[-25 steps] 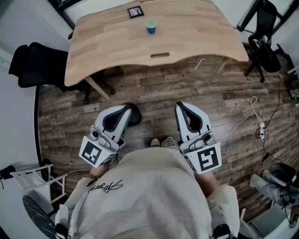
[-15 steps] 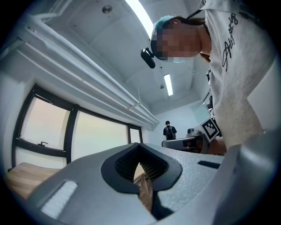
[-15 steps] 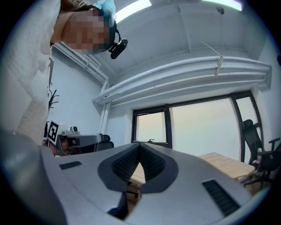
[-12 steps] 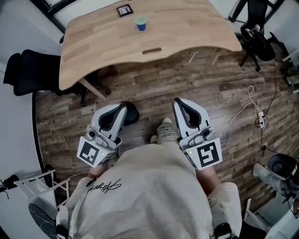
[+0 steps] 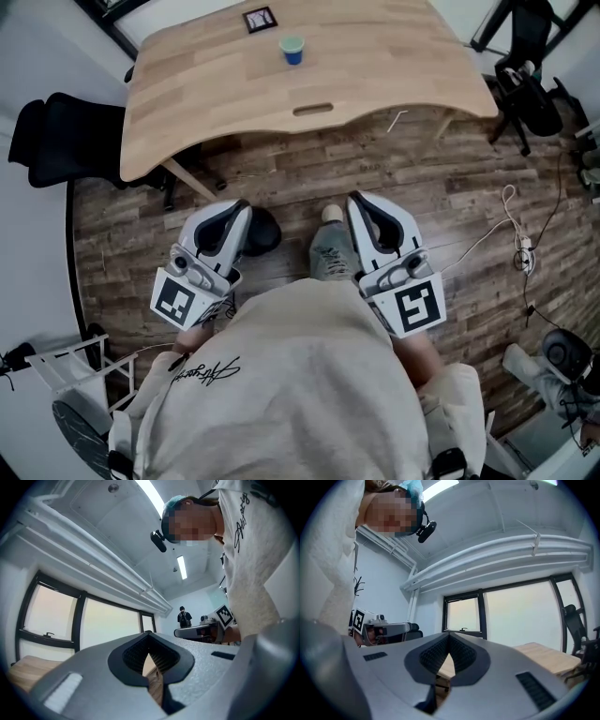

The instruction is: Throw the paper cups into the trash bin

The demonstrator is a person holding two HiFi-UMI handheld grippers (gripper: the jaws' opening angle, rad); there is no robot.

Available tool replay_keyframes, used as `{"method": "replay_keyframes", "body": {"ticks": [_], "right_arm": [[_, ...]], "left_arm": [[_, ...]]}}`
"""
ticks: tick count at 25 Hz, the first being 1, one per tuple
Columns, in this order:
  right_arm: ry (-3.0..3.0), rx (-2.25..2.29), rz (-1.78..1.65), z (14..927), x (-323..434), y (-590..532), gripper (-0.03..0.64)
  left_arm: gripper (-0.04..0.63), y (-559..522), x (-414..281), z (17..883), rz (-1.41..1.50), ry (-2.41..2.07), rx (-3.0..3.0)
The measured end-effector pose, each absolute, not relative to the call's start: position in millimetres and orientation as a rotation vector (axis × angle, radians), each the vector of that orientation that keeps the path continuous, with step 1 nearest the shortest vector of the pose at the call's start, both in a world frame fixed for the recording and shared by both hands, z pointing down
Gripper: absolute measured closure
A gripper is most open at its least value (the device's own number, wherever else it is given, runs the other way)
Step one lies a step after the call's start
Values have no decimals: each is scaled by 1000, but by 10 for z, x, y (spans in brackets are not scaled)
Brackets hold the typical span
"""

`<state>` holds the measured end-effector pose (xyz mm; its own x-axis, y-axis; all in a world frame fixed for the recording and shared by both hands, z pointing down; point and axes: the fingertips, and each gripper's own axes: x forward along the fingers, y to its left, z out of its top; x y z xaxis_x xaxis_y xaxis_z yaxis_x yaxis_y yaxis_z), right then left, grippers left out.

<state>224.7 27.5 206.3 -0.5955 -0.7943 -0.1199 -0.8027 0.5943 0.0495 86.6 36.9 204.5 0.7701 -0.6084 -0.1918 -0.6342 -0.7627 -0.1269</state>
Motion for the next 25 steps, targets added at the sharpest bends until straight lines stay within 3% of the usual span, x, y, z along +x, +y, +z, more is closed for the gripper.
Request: {"method": "replay_keyframes", "body": {"ticks": [25], "right_arm": [[2804, -1183, 93, 2041, 2336, -1928, 609]], "left_arm": [[592, -1663, 1016, 2002, 172, 1164, -2709]]}}
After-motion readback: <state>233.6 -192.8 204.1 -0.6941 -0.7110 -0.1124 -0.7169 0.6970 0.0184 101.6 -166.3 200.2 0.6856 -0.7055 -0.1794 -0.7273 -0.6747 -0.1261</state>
